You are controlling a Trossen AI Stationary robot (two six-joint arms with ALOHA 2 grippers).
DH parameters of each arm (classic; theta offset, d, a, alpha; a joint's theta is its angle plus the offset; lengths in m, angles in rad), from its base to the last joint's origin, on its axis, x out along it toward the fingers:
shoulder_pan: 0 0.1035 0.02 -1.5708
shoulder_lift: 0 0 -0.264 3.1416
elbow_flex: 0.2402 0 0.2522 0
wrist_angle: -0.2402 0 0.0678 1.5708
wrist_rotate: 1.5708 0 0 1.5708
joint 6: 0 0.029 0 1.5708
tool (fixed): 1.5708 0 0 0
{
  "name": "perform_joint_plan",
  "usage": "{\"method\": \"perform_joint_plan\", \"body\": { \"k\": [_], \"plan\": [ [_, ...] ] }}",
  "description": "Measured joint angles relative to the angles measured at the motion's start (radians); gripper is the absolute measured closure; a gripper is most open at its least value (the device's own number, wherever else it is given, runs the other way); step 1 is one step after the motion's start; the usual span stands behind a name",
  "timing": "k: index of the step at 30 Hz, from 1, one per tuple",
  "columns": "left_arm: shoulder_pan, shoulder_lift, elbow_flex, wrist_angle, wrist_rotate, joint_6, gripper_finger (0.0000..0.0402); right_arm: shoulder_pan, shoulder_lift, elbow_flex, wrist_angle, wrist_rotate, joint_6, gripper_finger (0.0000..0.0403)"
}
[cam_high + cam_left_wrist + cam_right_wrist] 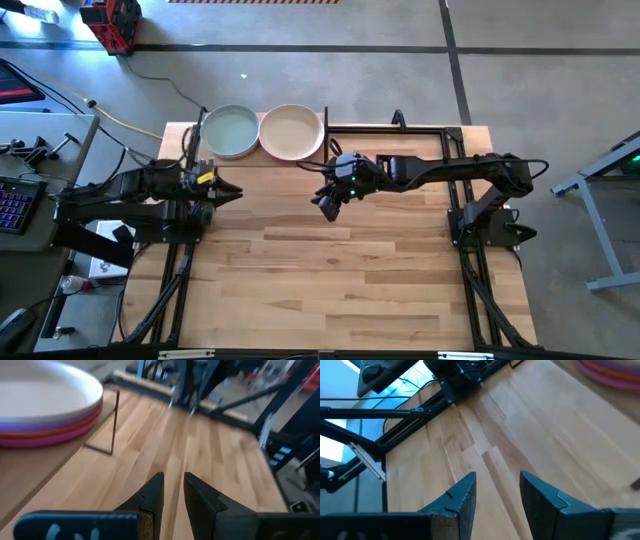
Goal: Place and stack plates onto a shelf
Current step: Return to Home Position
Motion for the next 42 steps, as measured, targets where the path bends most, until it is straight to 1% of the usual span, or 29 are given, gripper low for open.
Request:
{"method": "perform_joint_plan", "body": {
  "k": [5,11,16,22,31,37,42],
  "plan": [
    [-0.008,-0.12,-0.079,0.059,-0.001,0.0,0.0339,0.004,0.001,0.0,-0.005,-0.02,0.091,0.0269],
    [-0.008,-0.224,-0.155,0.067,-0.001,-0.009,0.0339,0.026,0.001,0.0,0.024,-0.021,0.086,0.0269],
    [-0.008,-0.287,-0.229,0.157,0.005,-0.01,0.0339,0.048,0.002,0.0,0.066,-0.021,0.084,0.0269],
    [-0.008,-0.343,-0.301,0.184,0.006,-0.018,0.0339,0.063,0.002,0.0,0.127,-0.021,0.064,0.0269],
    [-0.008,-0.347,-0.397,0.266,0.008,-0.018,0.0339,0.102,0.002,0.0,0.131,-0.02,0.063,0.0269],
    [-0.007,-0.347,-0.468,0.354,0.044,-0.019,0.0339,0.128,0.002,0.0,0.13,-0.02,0.064,0.0269],
    [-0.007,-0.344,-0.488,0.391,0.053,0.015,0.0339,0.136,0.002,0.0,0.13,-0.02,0.059,0.0269]
  ]
}}
